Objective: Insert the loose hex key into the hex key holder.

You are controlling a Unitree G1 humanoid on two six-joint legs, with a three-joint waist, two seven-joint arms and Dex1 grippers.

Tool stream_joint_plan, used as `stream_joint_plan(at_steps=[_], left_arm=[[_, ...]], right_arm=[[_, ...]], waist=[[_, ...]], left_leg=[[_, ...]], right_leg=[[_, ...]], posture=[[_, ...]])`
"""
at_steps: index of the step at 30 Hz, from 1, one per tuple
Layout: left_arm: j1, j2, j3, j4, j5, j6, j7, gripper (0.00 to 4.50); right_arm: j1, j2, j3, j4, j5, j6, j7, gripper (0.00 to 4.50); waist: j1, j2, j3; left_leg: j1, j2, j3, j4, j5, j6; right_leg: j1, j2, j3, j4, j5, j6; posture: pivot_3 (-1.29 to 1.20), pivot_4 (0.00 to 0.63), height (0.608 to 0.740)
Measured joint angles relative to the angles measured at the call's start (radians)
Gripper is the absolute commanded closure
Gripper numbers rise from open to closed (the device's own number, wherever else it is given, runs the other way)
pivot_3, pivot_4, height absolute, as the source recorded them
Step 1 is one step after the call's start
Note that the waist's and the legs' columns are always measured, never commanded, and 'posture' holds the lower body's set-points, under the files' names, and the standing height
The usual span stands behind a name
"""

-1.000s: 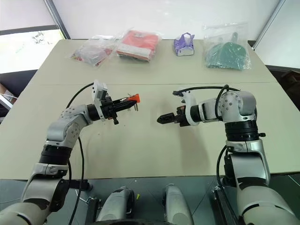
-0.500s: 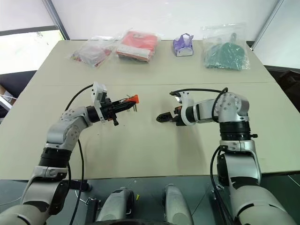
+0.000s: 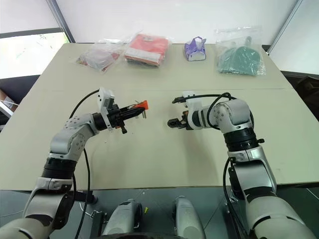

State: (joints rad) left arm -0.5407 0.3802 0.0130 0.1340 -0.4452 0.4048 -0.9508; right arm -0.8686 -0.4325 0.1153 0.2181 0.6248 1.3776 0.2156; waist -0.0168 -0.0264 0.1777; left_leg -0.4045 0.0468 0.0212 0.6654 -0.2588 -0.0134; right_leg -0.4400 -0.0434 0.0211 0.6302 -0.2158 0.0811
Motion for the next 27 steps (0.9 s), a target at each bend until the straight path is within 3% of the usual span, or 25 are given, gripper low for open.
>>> stream_joint_plan(at_steps=[1,4,10,11,18,22,25,27], left_arm=[[0.002,-0.001,-0.001,0.000,0.000,0.000,0.000,4.50],[0.004,-0.011,-0.005,0.000,0.000,0.000,0.003,4.50],[0.015,-0.012,-0.007,0.000,0.000,0.000,0.012,4.50],[0.017,-0.012,-0.007,0.000,0.000,0.000,0.014,4.50],[0.018,-0.014,-0.008,0.000,0.001,-0.002,0.021,4.50],[0.018,-0.018,-0.009,0.000,0.001,-0.005,0.022,4.50],[0.018,-0.019,-0.010,0.000,0.002,-0.009,0.025,4.50],[0.018,-0.019,-0.010,0.000,0.003,-0.019,0.026,4.50]], right_arm=[[-0.001,0.012,0.001,0.008,-0.018,-0.011,0.006,0.02],[-0.007,0.023,0.007,0.032,-0.062,-0.034,0.025,0.92],[-0.006,0.025,0.021,0.072,-0.153,-0.087,0.069,4.13],[-0.006,0.029,0.027,0.078,-0.165,-0.100,0.082,4.39],[-0.012,0.051,0.066,0.123,-0.250,-0.173,0.156,4.39],[-0.022,0.034,0.152,0.133,-0.311,-0.254,0.245,4.39],[-0.024,0.016,0.204,0.133,-0.357,-0.310,0.315,3.37],[-0.029,0.016,0.223,0.133,-0.372,-0.319,0.360,2.39]], waist=[[-0.001,-0.001,-0.001],[-0.003,-0.002,-0.002],[-0.006,-0.002,-0.002],[-0.006,-0.002,-0.002],[-0.018,-0.003,-0.002],[-0.031,-0.003,-0.003],[-0.031,-0.003,-0.003],[-0.031,-0.004,-0.003]], left_leg=[[0.001,0.000,0.000,0.000,0.000,0.000],[0.003,0.000,0.000,0.000,0.000,0.000],[0.007,0.000,0.000,-0.002,0.000,0.000],[0.008,0.000,0.001,-0.003,0.000,0.000],[0.014,0.001,0.000,-0.003,0.000,0.000],[0.015,0.001,0.000,-0.004,-0.001,0.001],[0.015,0.001,0.000,-0.004,-0.001,0.001],[0.015,0.001,0.000,-0.004,-0.001,0.001]], right_leg=[[0.001,0.000,0.000,0.000,0.000,0.000],[0.003,0.000,0.000,-0.001,-0.001,-0.001],[0.006,0.000,0.000,-0.001,-0.002,-0.003],[0.006,0.000,0.000,-0.001,-0.002,-0.003],[0.012,0.001,0.000,-0.002,-0.003,-0.004],[0.012,0.001,0.000,-0.002,-0.003,-0.004],[0.012,0.001,0.000,-0.002,-0.003,-0.004],[0.013,0.001,0.000,-0.002,-0.003,-0.004]], posture=[[0.00,0.150,0.740],[0.00,0.150,0.740],[0.00,0.150,0.740],[0.00,0.150,0.740],[0.00,0.150,0.740],[0.00,0.150,0.740],[0.00,0.150,0.740],[0.00,0.150,0.740]])
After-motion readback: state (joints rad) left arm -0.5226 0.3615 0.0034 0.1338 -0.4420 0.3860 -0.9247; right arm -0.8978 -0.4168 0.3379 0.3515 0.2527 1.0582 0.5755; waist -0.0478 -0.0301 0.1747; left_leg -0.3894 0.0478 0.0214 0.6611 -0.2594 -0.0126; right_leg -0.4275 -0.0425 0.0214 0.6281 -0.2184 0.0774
